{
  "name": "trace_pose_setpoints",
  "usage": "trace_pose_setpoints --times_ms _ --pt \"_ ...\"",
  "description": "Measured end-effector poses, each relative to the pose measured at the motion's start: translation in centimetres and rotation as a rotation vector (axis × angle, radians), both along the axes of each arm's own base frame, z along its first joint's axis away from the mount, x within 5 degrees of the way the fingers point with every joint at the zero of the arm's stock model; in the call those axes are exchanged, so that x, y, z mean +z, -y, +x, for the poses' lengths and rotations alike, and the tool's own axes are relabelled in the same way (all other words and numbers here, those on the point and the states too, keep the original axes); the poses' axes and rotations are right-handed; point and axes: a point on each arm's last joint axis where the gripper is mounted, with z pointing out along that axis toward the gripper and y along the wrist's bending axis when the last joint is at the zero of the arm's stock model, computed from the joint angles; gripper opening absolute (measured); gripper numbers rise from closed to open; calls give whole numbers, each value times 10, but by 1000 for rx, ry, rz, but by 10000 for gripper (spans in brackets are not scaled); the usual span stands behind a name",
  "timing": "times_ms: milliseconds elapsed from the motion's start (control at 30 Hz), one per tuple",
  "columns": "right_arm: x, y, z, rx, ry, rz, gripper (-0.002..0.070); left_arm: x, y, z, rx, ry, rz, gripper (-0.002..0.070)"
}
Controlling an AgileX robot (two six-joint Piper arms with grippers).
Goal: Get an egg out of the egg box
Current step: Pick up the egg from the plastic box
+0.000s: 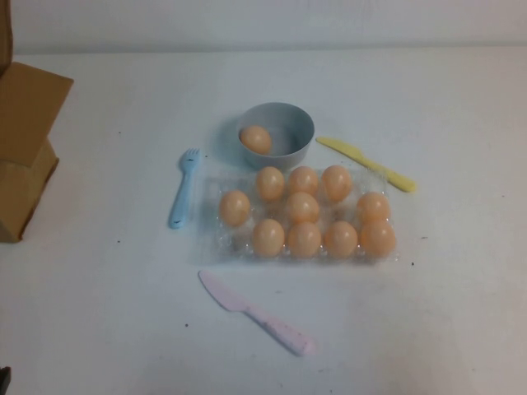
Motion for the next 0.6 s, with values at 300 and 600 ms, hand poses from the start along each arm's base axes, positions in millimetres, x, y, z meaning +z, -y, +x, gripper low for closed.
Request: trace_pose_setpoints --times_ms 300,600 --pt "37 -12 61 155 -123 -154 -20 0 0 0 0 0 0 -3" --pt "88 -13 140 354 -372 -562 -20 0 0 0 0 0 0 -3"
